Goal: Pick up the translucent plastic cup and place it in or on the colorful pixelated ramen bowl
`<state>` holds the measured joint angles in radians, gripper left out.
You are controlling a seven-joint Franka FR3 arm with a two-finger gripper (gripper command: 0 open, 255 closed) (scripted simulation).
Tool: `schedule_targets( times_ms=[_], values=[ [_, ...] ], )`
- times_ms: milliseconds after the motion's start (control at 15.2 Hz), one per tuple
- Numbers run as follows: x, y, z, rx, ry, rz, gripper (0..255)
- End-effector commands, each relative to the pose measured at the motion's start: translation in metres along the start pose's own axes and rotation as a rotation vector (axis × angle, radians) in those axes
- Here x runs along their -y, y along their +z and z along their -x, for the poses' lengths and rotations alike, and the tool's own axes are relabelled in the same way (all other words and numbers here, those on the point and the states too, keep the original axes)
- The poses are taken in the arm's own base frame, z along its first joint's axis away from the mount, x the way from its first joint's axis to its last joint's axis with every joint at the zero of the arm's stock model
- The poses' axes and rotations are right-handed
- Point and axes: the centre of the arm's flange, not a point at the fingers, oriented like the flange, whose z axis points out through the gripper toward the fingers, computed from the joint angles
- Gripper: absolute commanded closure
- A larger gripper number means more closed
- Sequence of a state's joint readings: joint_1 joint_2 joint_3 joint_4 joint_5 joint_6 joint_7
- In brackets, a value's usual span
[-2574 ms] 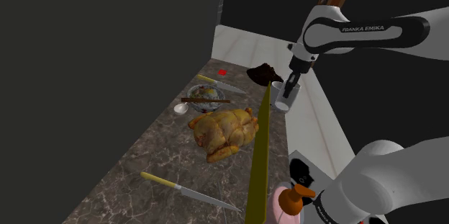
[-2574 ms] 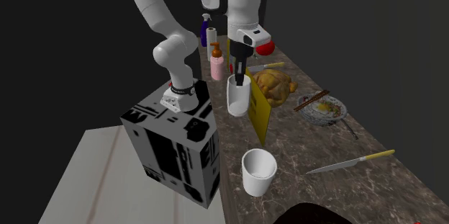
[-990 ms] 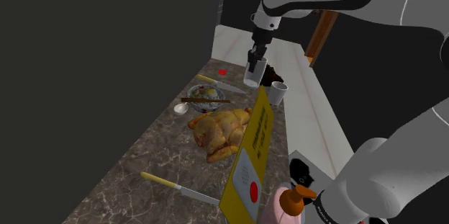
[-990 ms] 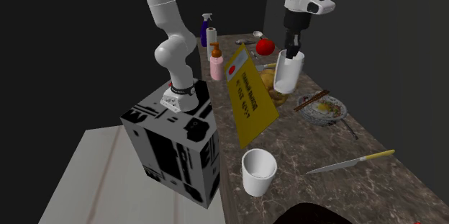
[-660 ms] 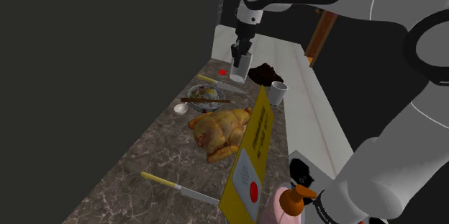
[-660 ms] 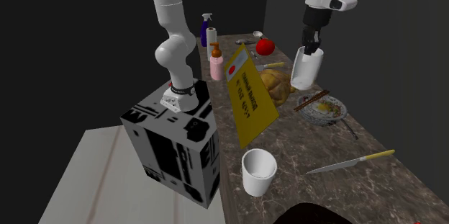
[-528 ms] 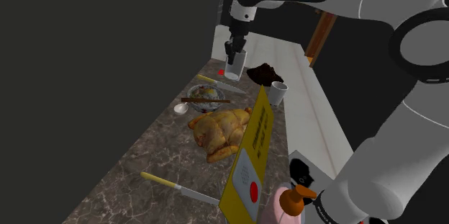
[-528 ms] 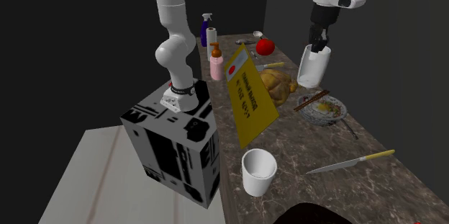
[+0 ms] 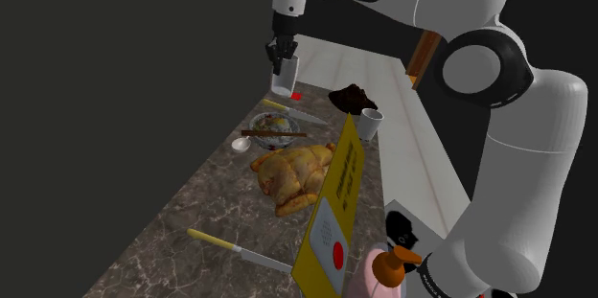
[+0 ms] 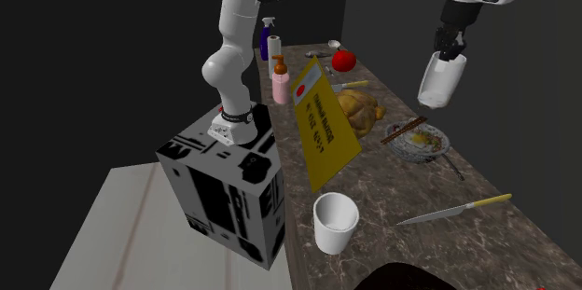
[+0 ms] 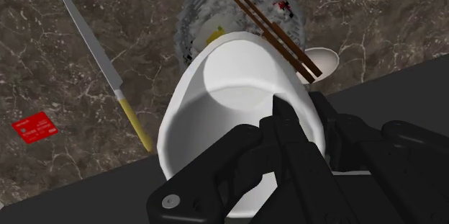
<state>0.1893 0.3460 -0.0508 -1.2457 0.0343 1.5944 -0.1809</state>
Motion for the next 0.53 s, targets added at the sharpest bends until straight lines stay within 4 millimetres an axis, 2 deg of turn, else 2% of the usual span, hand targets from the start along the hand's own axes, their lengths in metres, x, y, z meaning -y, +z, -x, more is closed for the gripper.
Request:
schedule_targets(
  times_ms=[0, 462],
  values=[
    [0.003, 0.008, -0.008, -0.001, 0.001, 0.0, 255],
    [0.003, 0.045, -0.007, -0.001, 0.001, 0.0, 255]
  ],
)
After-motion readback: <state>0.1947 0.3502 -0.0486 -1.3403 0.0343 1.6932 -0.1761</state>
